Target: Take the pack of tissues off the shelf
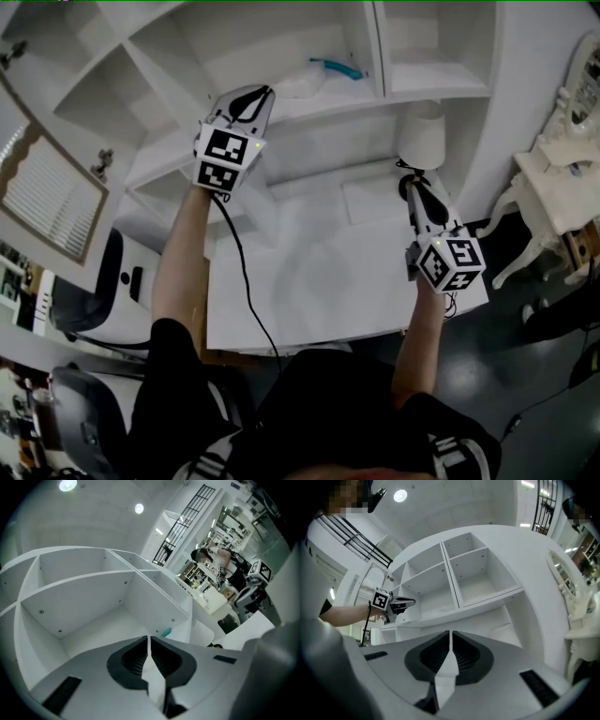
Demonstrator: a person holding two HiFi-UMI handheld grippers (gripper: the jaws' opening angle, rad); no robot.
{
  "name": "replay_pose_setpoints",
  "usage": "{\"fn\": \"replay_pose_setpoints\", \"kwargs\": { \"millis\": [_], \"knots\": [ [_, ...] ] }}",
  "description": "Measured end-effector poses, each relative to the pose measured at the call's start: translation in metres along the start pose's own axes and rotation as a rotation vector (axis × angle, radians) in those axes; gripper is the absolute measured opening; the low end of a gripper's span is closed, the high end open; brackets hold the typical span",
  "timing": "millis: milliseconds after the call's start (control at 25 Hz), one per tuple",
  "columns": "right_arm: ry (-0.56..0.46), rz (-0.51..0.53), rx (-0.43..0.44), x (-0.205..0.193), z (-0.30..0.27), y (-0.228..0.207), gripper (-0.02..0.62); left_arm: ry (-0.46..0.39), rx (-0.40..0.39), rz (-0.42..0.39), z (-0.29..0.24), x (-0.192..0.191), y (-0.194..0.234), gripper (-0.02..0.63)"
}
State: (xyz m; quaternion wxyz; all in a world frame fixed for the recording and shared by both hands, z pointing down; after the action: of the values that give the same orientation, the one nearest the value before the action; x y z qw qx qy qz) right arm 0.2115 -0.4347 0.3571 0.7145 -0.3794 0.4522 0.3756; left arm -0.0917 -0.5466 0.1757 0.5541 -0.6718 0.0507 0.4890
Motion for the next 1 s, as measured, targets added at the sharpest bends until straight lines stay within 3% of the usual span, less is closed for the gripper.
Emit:
{"fn": "replay_pose_setpoints", "kwargs": {
  "millis": [80, 160, 280, 640, 1000],
  "knots": [
    [-0.006, -0.003, -0.003, 0.000, -0.004, -0.004, 0.037, 0.028, -0.037, -0.033, -0.010, -0.003, 0.002, 0.026],
    [-0.008, -0.008, -0.005, -0.001, -0.009, -0.007, 0.037, 0.073, -0.082, -0.091, -0.019, -0.008, 0.004, 0.081],
    [-0.002, -0.017, -0.004, -0.008, -0.017, -0.008, 0.037, 0.135, -0.116, -0.199, -0.031, -0.019, 0.009, 0.091],
    [0.047, -0.035, -0.009, -0.024, -0.035, -0.007, 0.037, 0.239, -0.223, -0.297, -0.064, -0.049, 0.031, 0.155],
    [0.093, -0.030, -0.020, -0.026, -0.042, -0.007, 0.037, 0.295, -0.333, -0.246, -0.092, -0.075, 0.044, 0.160]
  ]
}}
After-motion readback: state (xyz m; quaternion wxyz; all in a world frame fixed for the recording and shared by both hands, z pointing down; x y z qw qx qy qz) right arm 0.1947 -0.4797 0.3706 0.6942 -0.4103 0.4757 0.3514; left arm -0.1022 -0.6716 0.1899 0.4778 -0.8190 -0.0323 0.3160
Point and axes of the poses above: the fingertips, and each gripper's own axes: z backward along the fingers, y to its left, x out of its top, the point moved 8 cm from there along z, backward along the fingers, and after that the axes turned 8 degrees about -y, right-handed, at the moved point
